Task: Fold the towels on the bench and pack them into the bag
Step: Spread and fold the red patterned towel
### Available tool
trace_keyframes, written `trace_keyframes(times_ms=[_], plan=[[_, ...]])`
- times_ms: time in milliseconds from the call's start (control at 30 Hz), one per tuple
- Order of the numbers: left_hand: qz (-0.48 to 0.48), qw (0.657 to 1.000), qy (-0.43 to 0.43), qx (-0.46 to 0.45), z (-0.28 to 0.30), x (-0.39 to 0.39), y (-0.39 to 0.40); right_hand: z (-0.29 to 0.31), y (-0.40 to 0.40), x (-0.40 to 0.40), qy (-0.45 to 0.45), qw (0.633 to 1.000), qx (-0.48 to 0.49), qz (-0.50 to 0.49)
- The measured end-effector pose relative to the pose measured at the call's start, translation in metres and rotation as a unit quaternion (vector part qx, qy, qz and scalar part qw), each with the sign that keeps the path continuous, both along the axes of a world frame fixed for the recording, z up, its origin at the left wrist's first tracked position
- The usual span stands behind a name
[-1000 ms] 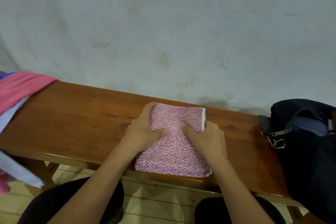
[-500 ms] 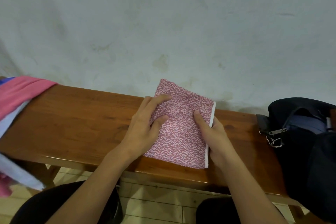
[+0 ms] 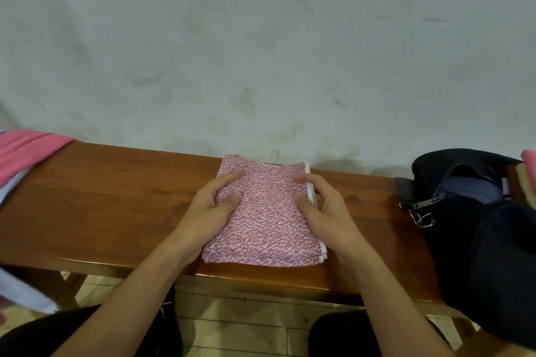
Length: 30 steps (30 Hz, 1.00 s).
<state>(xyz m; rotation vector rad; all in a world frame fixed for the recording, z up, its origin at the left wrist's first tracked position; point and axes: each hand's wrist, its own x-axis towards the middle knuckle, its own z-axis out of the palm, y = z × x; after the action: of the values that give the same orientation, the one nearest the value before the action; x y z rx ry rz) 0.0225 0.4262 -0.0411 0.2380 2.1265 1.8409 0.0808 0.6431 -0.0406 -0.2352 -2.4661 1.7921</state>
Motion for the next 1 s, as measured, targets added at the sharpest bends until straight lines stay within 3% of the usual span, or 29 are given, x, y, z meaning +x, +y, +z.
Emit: trace_keyframes(times_ms=[267, 400, 567, 700, 1000], plan=[[-0.004, 0.999, 0.034, 0.002, 0.013, 0.002, 0.012, 0.012, 0.010, 0.002, 0.018, 1.000, 0.011, -0.023], [-0.031, 0.996, 0.063, 0.060, 0.039, 0.005, 0.038, 0.046, 0.036, 0.013, 0.050, 0.998, 0.000, -0.049], [-0.100, 0.991, 0.044, 0.083, 0.067, 0.021, 0.078, 0.091, 0.085, 0.041, 0.117, 0.986, 0.110, -0.053], [-0.137, 0.983, 0.031, 0.116, 0.090, 0.034, 0.138, 0.122, 0.143, 0.068, 0.122, 0.971, 0.185, -0.085], [-0.205, 0.971, 0.054, 0.110, 0.107, 0.052, 0.295, 0.159, 0.278, 0.126, 0.050, 0.964, 0.204, -0.164]])
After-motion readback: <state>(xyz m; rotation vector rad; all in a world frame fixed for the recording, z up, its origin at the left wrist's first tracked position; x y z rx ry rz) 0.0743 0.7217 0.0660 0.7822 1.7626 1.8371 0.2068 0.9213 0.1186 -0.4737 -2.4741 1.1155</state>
